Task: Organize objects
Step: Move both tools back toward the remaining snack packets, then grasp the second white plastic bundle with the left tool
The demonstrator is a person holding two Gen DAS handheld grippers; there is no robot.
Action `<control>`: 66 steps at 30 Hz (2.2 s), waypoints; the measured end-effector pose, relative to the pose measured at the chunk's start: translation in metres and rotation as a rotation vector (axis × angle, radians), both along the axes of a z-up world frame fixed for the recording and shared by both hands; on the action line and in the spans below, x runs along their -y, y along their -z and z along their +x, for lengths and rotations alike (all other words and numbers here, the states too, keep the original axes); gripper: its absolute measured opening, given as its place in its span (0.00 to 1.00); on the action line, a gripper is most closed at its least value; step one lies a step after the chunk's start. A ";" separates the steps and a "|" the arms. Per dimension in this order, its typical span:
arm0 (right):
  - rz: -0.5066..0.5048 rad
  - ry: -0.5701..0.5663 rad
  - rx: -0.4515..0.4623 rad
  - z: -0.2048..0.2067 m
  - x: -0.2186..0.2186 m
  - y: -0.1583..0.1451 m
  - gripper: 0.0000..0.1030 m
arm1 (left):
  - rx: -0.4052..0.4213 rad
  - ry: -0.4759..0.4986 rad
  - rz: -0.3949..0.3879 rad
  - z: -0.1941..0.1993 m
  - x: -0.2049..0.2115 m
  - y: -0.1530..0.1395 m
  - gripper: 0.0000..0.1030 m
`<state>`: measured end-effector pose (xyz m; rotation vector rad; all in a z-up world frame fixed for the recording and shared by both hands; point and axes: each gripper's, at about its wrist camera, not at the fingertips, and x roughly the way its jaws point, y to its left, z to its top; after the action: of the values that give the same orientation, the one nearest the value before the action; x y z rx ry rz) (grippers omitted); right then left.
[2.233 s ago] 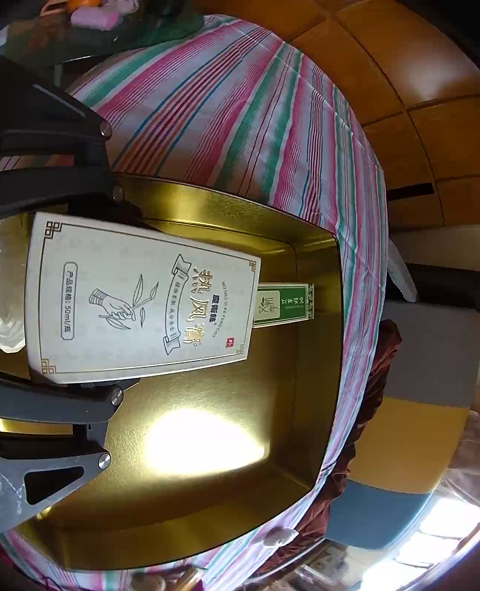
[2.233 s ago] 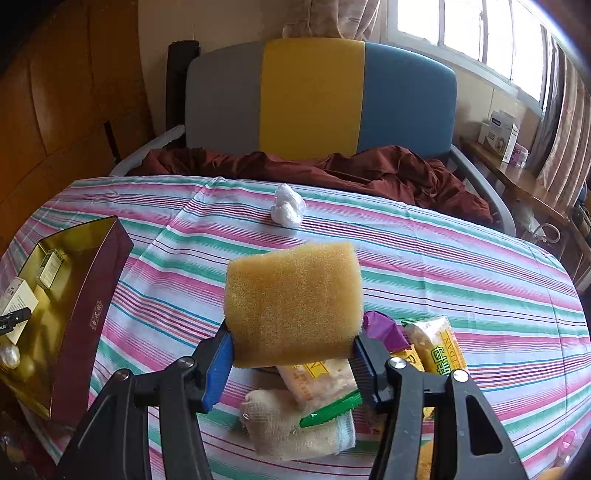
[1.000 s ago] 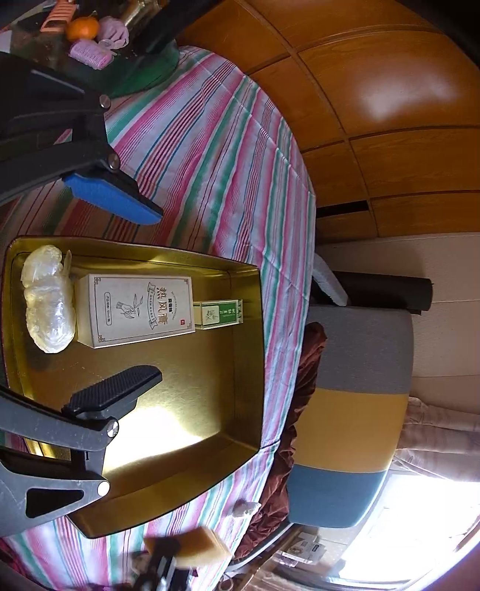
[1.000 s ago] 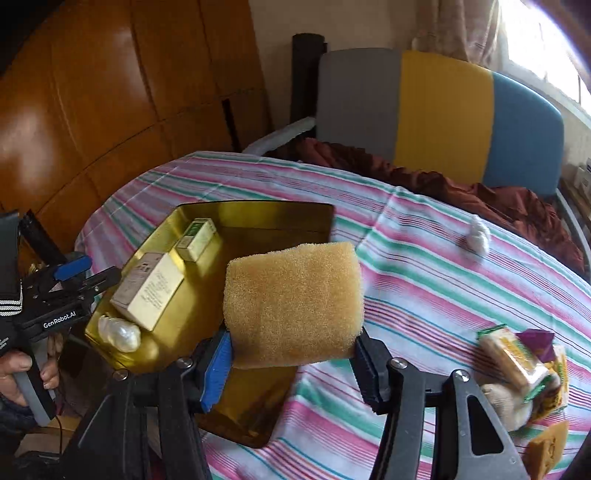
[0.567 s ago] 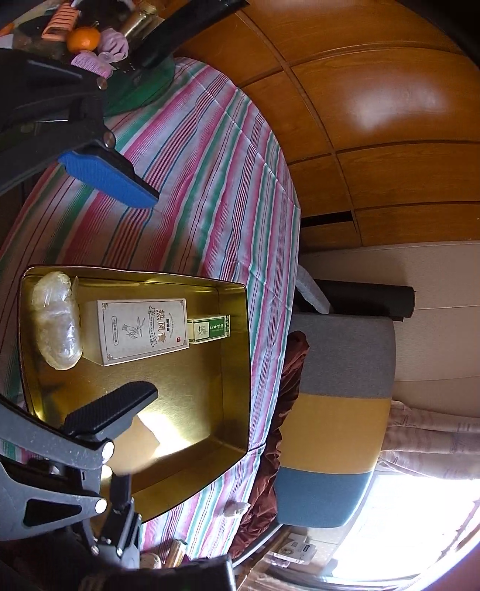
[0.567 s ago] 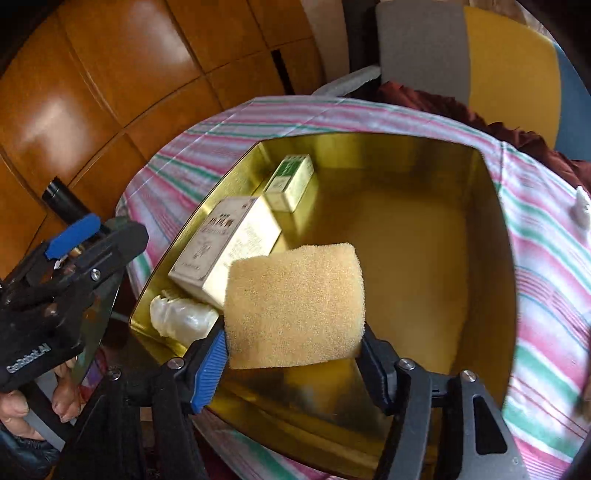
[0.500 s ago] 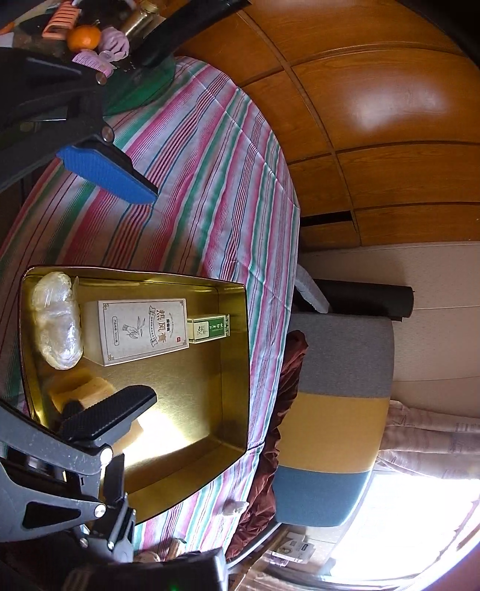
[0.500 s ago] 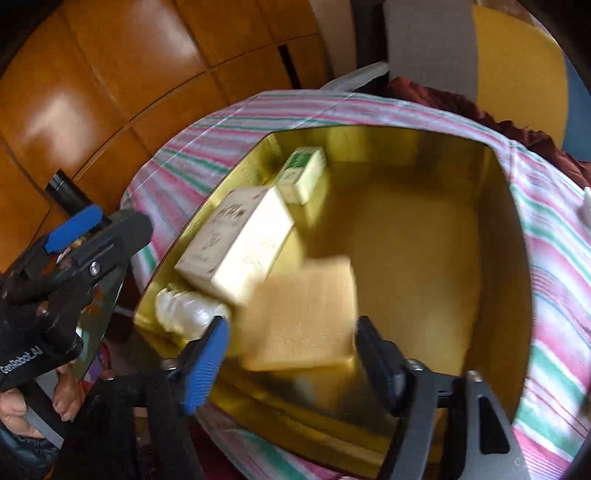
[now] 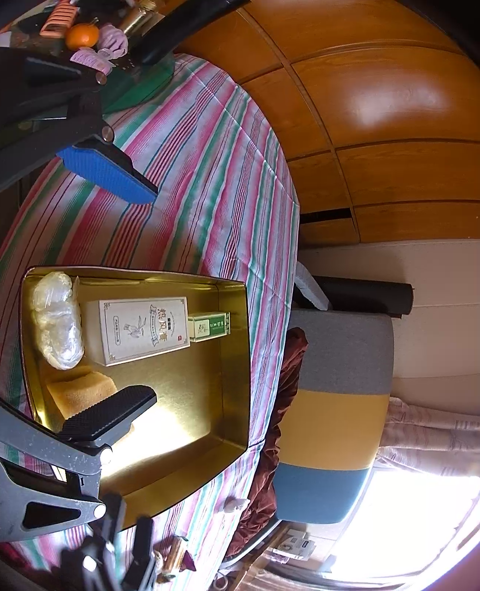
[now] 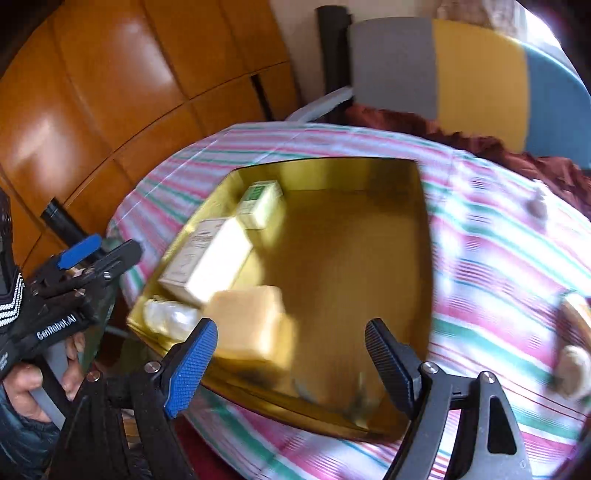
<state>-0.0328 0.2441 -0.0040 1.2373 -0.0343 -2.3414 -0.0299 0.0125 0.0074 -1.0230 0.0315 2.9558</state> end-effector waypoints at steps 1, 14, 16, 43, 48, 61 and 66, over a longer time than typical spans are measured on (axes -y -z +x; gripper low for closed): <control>0.010 0.023 -0.002 -0.001 -0.011 -0.002 0.81 | 0.002 0.004 -0.001 0.000 -0.001 0.000 0.96; 0.091 0.505 -0.015 -0.009 -0.222 -0.031 0.81 | 0.011 0.214 0.026 -0.029 -0.080 -0.035 0.96; 0.070 0.599 -0.022 -0.008 -0.259 -0.035 0.81 | 0.032 0.266 0.047 -0.038 -0.102 -0.040 0.97; -0.327 0.774 0.090 0.004 -0.358 -0.001 0.81 | 0.298 0.580 -0.069 -0.220 -0.417 0.014 0.78; -0.321 0.735 0.101 0.000 -0.351 -0.001 0.81 | 0.314 0.586 -0.080 -0.246 -0.449 0.036 0.71; -0.338 0.732 0.113 0.002 -0.353 0.001 0.81 | 0.358 0.515 -0.087 -0.277 -0.480 0.082 0.36; -0.340 0.781 0.088 0.007 -0.361 -0.002 0.81 | 0.334 0.510 -0.102 -0.247 -0.462 0.083 0.36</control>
<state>-0.0259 0.6049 -0.0018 1.2922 -1.0721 -2.7227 -0.2773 0.4741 -0.0755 -1.2789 0.3803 2.3241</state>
